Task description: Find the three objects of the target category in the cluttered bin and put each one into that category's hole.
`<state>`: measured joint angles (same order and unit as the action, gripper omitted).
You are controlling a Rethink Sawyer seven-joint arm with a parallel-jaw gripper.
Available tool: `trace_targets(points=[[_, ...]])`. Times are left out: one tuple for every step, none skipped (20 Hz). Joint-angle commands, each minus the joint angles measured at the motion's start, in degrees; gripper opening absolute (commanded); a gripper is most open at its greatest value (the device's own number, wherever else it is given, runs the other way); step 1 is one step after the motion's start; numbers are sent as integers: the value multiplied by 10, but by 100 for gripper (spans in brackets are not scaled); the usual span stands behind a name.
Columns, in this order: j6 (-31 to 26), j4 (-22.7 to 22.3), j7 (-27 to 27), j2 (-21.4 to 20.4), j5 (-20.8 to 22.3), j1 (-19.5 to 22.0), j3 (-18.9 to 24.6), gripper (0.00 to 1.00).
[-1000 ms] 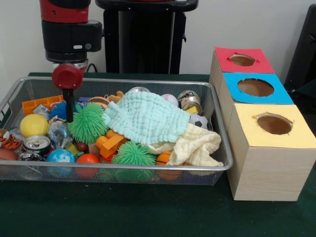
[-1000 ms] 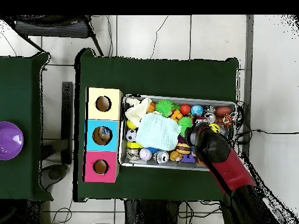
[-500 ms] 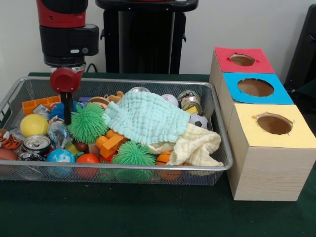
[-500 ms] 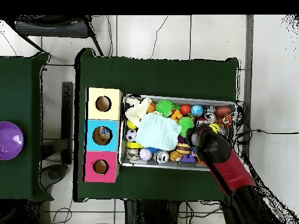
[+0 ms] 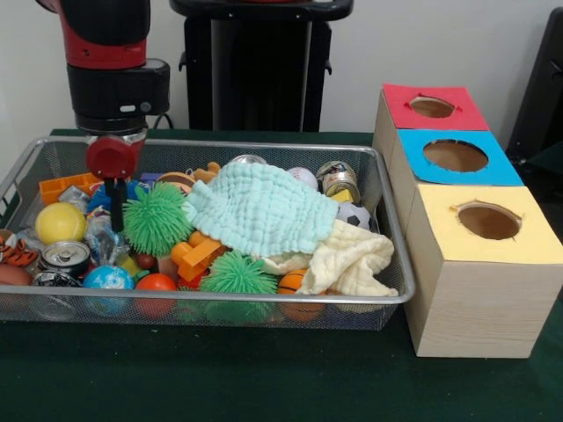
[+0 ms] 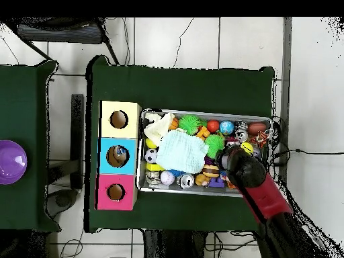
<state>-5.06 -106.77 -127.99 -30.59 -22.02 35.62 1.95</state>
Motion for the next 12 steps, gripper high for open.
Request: trace_targets(points=[[16,59,-69,35,-7,-3,-7,100],[19,61,-69,37,-6,-3,-7,100],[23,64,-67,39,-3,-1,-6,100],[26,66,-66,41,-1,1,-4,100],[26,68,-63,41,2,6,-1,100],[26,70,-62,42,3,5,-2,100],[29,72,-60,43,7,9,0,100],[31,74,-59,44,8,9,0,100],[32,77,-58,45,10,11,-1,100],[32,80,-58,47,10,10,-3,100],[31,81,-57,47,10,11,-3,100],[33,83,-56,48,12,13,-2,100]])
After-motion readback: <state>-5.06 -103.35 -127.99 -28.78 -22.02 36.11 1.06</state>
